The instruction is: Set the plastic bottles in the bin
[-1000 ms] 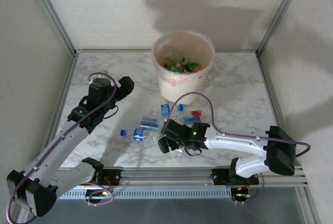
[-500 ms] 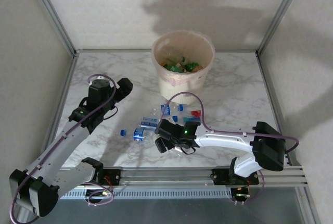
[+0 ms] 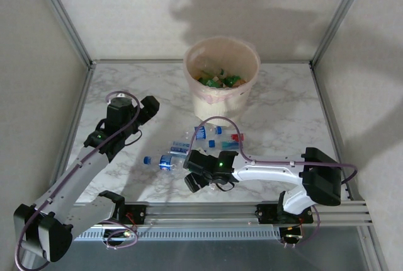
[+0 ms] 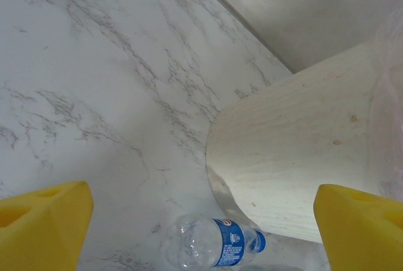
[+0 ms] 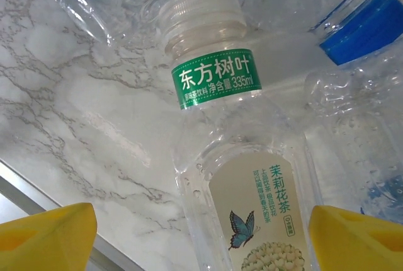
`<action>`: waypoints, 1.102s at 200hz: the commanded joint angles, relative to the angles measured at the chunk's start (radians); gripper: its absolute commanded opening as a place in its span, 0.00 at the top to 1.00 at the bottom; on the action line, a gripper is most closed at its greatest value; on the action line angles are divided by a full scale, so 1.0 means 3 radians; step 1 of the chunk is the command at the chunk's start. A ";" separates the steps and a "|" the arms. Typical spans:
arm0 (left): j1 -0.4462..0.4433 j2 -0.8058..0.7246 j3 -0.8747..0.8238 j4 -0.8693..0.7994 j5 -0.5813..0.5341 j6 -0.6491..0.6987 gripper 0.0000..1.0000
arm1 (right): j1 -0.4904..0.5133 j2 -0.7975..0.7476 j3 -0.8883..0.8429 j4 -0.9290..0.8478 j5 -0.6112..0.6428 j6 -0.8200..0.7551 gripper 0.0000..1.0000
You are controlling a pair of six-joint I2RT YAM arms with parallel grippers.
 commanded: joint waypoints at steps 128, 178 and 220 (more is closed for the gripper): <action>0.0131 -0.0024 -0.0174 0.0108 0.0082 -0.0047 0.11 | 0.0006 0.0520 0.0070 -0.0124 0.0182 -0.0011 0.24; 0.0188 -0.0012 -0.0172 0.0101 0.0113 -0.0036 0.11 | 0.0017 0.0553 0.0126 -0.0178 0.0251 0.0040 0.38; 0.0191 0.0016 -0.0167 0.0113 0.0110 -0.0061 0.11 | 0.0058 0.0313 0.0208 -0.0270 0.0313 0.0091 0.44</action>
